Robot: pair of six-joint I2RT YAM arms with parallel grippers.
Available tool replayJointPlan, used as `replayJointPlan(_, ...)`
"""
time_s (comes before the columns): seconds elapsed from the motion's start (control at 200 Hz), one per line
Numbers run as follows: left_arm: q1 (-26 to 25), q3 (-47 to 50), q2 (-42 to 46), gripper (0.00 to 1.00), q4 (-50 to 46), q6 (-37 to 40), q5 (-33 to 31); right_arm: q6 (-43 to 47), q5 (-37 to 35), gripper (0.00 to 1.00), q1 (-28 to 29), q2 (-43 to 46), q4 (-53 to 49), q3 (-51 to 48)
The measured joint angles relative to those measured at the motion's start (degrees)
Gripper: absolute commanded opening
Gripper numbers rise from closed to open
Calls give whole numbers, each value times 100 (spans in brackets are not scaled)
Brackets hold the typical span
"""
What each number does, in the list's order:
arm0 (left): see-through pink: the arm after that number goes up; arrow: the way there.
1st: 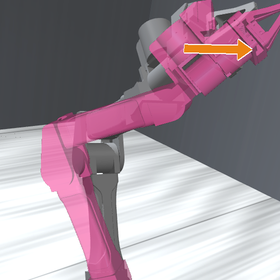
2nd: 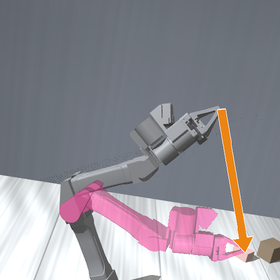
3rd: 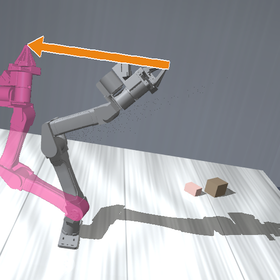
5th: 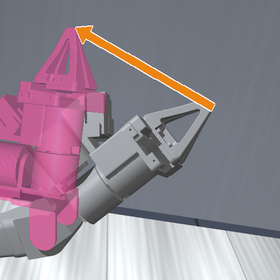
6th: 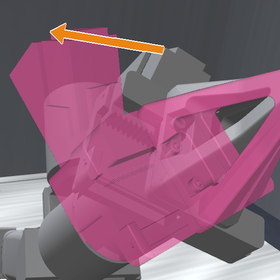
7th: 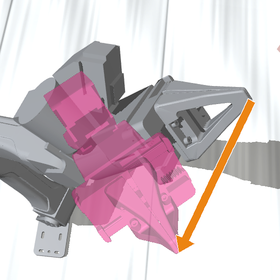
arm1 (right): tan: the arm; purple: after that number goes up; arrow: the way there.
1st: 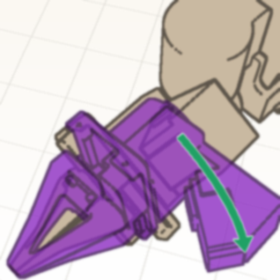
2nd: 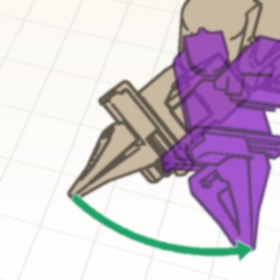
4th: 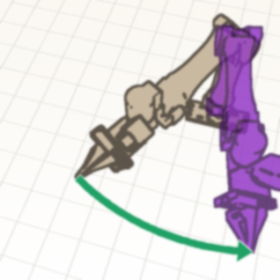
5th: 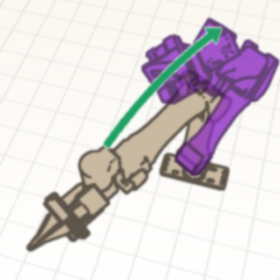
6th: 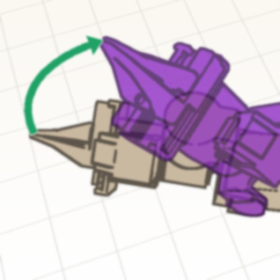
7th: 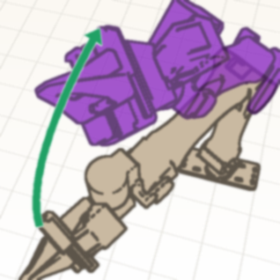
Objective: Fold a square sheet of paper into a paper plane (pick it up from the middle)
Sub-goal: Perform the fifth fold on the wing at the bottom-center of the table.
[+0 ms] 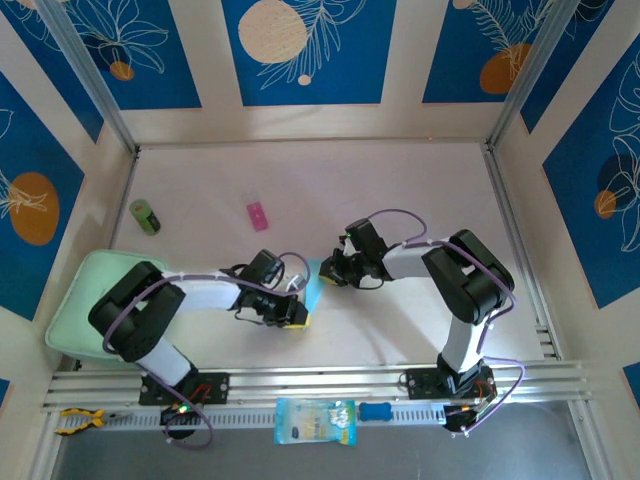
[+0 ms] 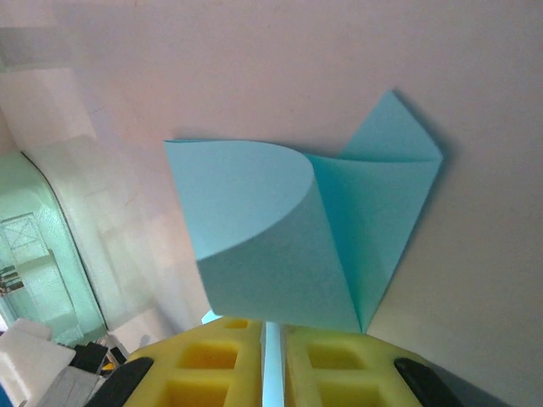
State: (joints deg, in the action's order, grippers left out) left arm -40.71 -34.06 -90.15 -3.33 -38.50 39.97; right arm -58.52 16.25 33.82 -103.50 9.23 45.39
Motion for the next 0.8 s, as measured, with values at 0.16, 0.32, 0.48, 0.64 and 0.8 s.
replayJointPlan(0.16, -24, 39, 275, 20, -24, -20, -2, 0, -63, 14, 26, 0, -76, 33)
replayJointPlan(0.32, -24, -37, 739, 19, -125, -2, -131, 0, -96, 14, 35, 9, -101, 42)
replayJointPlan(0.48, 52, -518, 494, 18, -164, 4, -284, 0, -109, 14, 42, 11, -107, 42)
replayJointPlan(0.64, 131, -1069, -179, 18, -142, 37, -415, 0, -127, 14, 46, 17, -111, 42)
replayJointPlan(0.8, 221, -1504, -673, 13, -208, 223, -614, 0, -127, 14, 46, 17, -109, 42)
